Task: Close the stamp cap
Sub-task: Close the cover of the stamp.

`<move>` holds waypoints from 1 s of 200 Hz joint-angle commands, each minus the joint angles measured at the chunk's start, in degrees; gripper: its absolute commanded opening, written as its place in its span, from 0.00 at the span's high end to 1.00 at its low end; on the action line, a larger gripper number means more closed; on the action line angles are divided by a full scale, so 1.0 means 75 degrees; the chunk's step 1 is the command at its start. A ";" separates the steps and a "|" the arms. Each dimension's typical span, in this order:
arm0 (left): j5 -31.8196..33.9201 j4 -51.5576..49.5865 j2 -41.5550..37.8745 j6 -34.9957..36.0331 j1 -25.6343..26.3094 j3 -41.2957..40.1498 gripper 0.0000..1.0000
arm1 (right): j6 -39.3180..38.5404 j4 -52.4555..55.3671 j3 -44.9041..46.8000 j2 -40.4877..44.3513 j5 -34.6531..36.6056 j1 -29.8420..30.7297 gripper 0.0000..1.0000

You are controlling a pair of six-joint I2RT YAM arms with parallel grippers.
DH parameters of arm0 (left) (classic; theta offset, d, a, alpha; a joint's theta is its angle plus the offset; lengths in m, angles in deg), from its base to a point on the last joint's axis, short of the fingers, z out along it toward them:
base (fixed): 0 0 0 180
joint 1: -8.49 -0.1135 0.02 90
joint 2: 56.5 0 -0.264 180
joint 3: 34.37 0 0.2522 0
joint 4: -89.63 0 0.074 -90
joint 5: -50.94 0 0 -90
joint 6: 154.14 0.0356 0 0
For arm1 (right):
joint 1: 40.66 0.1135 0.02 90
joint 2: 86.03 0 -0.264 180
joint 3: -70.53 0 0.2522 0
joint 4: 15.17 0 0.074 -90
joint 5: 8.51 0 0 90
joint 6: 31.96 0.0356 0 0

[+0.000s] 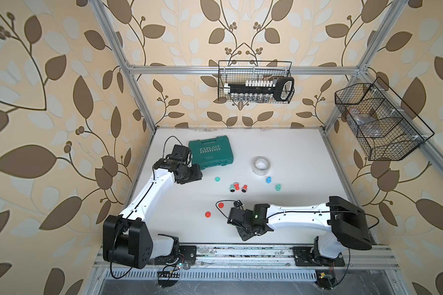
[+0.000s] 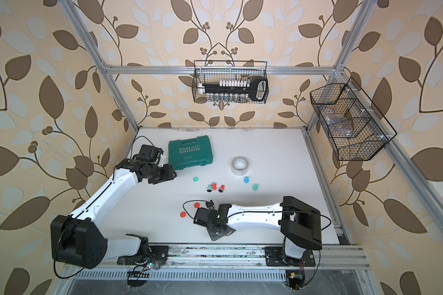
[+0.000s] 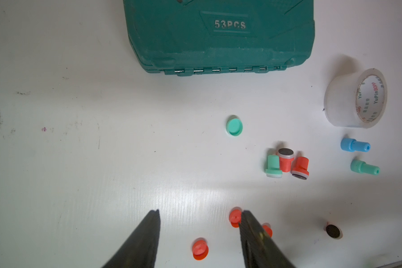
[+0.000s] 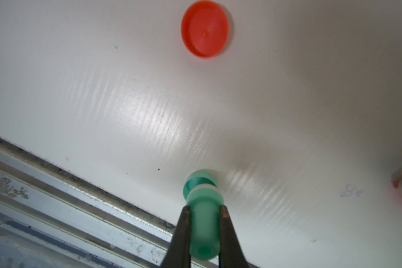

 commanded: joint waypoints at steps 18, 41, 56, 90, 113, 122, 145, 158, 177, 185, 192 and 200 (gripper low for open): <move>-0.0111 0.0018 -0.0039 0.0162 -0.0104 0.0123 0.42 | -0.0085 0.0108 -0.0166 0.0047 0.0103 -0.0023 1.00; -0.0083 0.0024 -0.0083 0.0160 -0.0103 0.0097 0.42 | -0.0097 0.0058 -0.0166 0.0026 0.0077 -0.0022 1.00; -0.0076 0.0035 -0.0082 0.0157 -0.0104 0.0091 0.42 | -0.0097 -0.0016 -0.0184 0.0013 0.0033 -0.0023 1.00; -0.0111 0.0030 -0.0075 0.0167 -0.0104 0.0091 0.42 | -0.0100 -0.0029 -0.0248 -0.0043 0.0007 -0.0020 1.00; -0.0143 0.0024 -0.0040 0.0162 -0.0102 0.0119 0.42 | -0.0074 -0.0019 -0.0204 -0.0055 0.0019 -0.0026 1.00; -0.0137 0.0018 -0.0040 0.0162 -0.0104 0.0126 0.42 | -0.0062 -0.0028 -0.0179 -0.0049 0.0018 -0.0020 1.00; -0.0134 0.0023 -0.0063 0.0178 -0.0103 0.0106 0.42 | -0.0021 -0.0108 -0.0093 -0.0053 -0.0002 -0.0022 1.00; -0.0139 0.0032 -0.0070 0.0182 -0.0104 0.0103 0.42 | -0.0003 -0.0199 -0.0033 -0.0071 -0.0036 -0.0023 1.00; -0.0141 0.0027 -0.0051 0.0176 -0.0104 0.0109 0.42 | 0.0018 -0.0311 0.0016 -0.0111 -0.0108 -0.0021 1.00; -0.0152 0.0024 -0.0040 0.0179 -0.0104 0.0114 0.42 | 0.0020 -0.0328 0.0019 -0.0124 -0.0122 -0.0020 1.00; -0.0150 0.0024 -0.0040 0.0181 -0.0104 0.0115 0.42 | 0.0020 -0.0339 0.0033 -0.0142 -0.0138 -0.0021 1.00; -0.0140 0.0024 -0.0040 0.0179 -0.0104 0.0115 0.42 | 0.0026 -0.0339 0.0045 -0.0183 -0.0146 -0.0020 1.00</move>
